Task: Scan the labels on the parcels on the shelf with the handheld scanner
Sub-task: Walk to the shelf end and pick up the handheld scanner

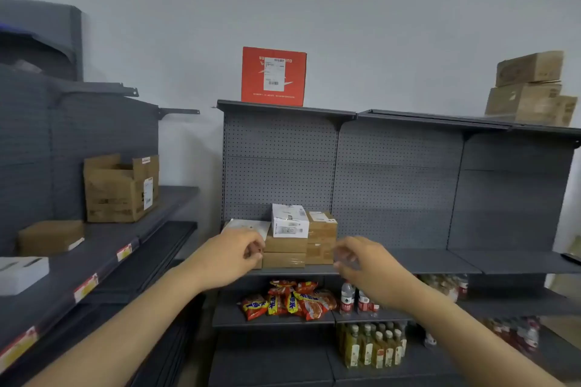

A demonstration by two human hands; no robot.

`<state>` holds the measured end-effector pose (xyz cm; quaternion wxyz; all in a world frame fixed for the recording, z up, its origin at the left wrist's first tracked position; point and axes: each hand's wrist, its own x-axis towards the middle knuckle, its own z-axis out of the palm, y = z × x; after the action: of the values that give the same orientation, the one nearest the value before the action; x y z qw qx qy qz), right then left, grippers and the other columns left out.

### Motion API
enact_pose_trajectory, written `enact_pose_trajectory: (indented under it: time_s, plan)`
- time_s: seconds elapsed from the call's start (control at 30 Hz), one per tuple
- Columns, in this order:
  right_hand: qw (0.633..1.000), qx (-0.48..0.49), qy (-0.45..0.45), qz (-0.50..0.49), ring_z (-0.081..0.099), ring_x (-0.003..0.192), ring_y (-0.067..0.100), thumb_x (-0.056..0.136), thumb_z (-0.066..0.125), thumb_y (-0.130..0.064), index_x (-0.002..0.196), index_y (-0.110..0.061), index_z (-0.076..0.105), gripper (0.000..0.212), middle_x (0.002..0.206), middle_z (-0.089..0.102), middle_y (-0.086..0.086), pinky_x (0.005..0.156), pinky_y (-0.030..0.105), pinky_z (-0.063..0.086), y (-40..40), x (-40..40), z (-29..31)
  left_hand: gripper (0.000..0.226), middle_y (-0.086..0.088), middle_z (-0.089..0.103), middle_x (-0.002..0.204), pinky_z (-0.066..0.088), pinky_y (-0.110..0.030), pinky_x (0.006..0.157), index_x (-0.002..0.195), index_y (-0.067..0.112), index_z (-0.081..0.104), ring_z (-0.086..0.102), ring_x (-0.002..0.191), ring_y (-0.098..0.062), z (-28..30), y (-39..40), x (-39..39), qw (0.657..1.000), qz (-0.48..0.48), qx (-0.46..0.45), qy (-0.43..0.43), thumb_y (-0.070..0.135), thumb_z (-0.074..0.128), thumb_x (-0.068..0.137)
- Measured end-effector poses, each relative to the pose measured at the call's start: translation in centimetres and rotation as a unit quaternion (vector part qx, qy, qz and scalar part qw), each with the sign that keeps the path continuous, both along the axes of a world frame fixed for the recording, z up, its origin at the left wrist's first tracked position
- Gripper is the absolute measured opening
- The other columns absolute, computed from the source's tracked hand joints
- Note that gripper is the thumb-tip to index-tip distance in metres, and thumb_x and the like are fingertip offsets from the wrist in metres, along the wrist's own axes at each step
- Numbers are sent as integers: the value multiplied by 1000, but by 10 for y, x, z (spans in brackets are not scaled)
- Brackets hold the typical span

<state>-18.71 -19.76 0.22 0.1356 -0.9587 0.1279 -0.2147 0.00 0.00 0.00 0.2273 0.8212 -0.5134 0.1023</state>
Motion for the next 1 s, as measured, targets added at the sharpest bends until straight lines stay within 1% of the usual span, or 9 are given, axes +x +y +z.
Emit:
enact_pose_trajectory:
  time_s: [0.07,0.17,0.3,0.37,0.43,0.53,0.7,0.87,1.0]
  plan:
    - [1000,-1,3,-1,48,107,4,96,53,-30,129,-25,52,33,122,53,-9,90,13,35,-9,11,-1,21,16,59,105,47,-17,84,112,30,59,56,93,4,-3,-10,13,1000,6,-1,4,33,55,92]
    - [1000,1,14,-4,50,109,7,96,53,-31,129,-24,53,33,124,54,-8,92,16,38,-37,39,3,21,17,59,107,48,-20,87,112,31,59,55,95,3,-6,-37,42,1000,5,17,6,34,55,92]
    - [1000,20,-20,-13,55,105,11,95,56,-24,125,-20,57,31,118,60,-3,90,18,41,-85,79,10,21,16,59,107,51,-28,88,113,32,58,56,95,0,-5,-78,80,1000,15,15,-5,36,53,92]
    - [1000,22,-22,-7,54,103,10,95,56,-25,125,-20,58,31,117,60,-3,88,16,40,-109,99,9,23,15,58,109,51,-28,89,115,32,57,56,97,-1,0,-99,100,1000,18,17,-11,36,52,93]
    - [1000,9,-2,-1,53,101,7,95,55,-27,127,-21,57,32,119,58,-3,87,14,38,-131,121,6,24,14,58,110,50,-27,89,116,30,57,56,98,-1,6,-118,118,999,25,27,-20,36,50,94]
    - [1000,15,-3,-1,54,101,9,96,55,-26,126,-21,57,31,118,59,-3,84,13,39,-163,154,4,22,14,59,109,50,-27,89,114,29,58,56,97,-1,8,-142,148,999,36,14,-17,33,51,93]
    - [1000,23,17,3,55,100,11,94,57,-26,124,-20,58,30,112,62,-3,84,17,41,-196,214,-12,22,15,60,106,51,-30,89,113,31,57,57,96,-1,-3,-171,201,999,41,16,13,36,53,92]
    - [999,31,29,3,56,102,11,94,57,-29,124,-22,57,31,117,61,-3,87,20,43,-224,280,-24,25,13,59,110,51,-32,90,116,30,57,56,99,-4,-13,-203,263,998,37,38,21,35,52,92]
    - [999,34,30,-10,57,104,13,94,56,-30,125,-23,57,32,115,61,-4,92,28,48,-243,330,-29,24,10,60,111,49,-31,90,117,28,56,56,99,-6,-14,-231,318,998,19,52,8,32,52,93]
